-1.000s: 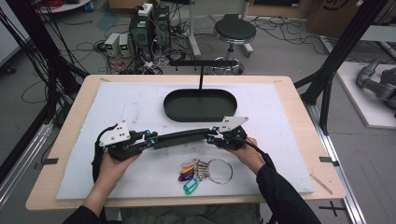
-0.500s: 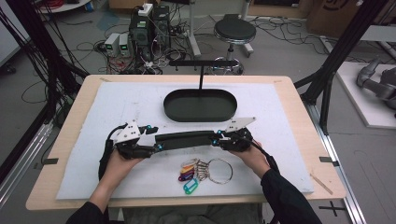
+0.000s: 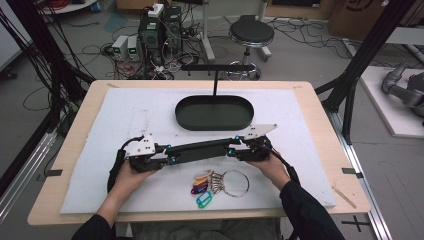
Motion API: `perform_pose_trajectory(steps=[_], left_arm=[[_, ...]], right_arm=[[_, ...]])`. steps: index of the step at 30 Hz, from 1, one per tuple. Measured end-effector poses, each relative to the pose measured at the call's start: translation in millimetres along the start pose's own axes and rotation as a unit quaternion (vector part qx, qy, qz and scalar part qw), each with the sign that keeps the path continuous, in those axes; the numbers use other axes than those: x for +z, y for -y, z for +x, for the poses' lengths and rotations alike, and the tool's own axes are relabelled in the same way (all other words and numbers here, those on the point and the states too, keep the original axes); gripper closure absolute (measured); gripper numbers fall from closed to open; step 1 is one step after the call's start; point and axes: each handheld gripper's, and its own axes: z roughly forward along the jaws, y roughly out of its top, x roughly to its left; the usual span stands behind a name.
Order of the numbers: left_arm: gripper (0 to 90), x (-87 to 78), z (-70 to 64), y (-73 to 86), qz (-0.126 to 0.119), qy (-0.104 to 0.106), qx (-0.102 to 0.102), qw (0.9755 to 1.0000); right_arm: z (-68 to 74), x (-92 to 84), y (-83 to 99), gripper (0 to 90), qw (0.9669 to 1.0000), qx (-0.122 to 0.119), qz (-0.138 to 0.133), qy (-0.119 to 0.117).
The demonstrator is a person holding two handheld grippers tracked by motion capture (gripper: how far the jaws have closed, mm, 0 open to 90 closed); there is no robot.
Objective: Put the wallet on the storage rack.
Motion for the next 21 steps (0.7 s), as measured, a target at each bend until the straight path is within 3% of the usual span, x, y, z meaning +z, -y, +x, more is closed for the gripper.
perform_pose_trajectory(steps=[5,9,14,16,19,20,21], left_arm=[[74.6,-9.7,-1.0,-3.9,-0.053,0.023,-0.013,0.9982],[74.6,-13.4,-1.1,-4.9,-0.070,0.040,-0.023,0.9965],[74.5,-12.8,-2.2,-5.8,-0.070,0.056,-0.022,0.9957],[74.5,-11.4,-2.9,-6.5,-0.066,0.061,-0.022,0.9957],[74.4,-9.4,-4.2,-7.7,-0.060,0.065,-0.019,0.9959],[74.4,-8.9,-4.6,-8.0,-0.060,0.066,-0.019,0.9959],[74.4,-8.2,-5.0,-8.7,-0.057,0.065,-0.017,0.9961]], right_arm=[[-4.4,-9.1,0.5,40.0,0.9994,0.013,-0.027,-0.013],[-3.6,-13.7,-1.3,34.8,0.9981,0.011,-0.055,-0.028],[0.9,-13.2,-3.6,34.4,0.9968,-0.002,-0.064,-0.047],[3.1,-11.0,-4.2,34.9,0.9964,-0.009,-0.062,-0.057],[7.2,-7.0,-4.7,45.7,0.9953,-0.024,-0.051,-0.079],[7.2,-7.0,-4.7,45.7,0.9953,-0.024,-0.051,-0.079],[9.3,-6.6,-5.3,57.8,0.9939,-0.036,-0.050,-0.091]])
